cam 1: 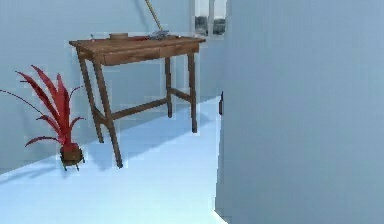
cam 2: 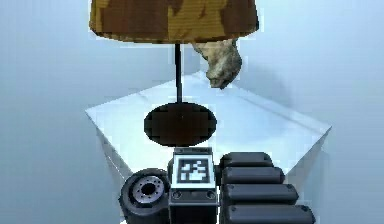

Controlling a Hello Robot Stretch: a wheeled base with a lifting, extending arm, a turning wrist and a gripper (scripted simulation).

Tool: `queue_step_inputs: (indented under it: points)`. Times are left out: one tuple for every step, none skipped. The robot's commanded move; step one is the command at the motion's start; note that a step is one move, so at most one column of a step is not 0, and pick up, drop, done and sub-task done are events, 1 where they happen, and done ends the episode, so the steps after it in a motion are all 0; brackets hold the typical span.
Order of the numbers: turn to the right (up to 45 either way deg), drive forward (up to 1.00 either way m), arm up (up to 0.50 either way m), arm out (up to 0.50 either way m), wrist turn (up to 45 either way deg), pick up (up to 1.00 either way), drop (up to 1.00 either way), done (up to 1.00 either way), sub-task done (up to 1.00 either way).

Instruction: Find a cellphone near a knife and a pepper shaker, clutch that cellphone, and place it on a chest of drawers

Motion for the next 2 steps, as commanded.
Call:
queue_step_inputs:
  points:
    - [21.0,0.00,0.00,0.00,0.0,0.00,0.00,0.00,0.00]
    - [0.0,0.35,0.00,0.00,0.0,0.00,0.00,0.00,0.00]
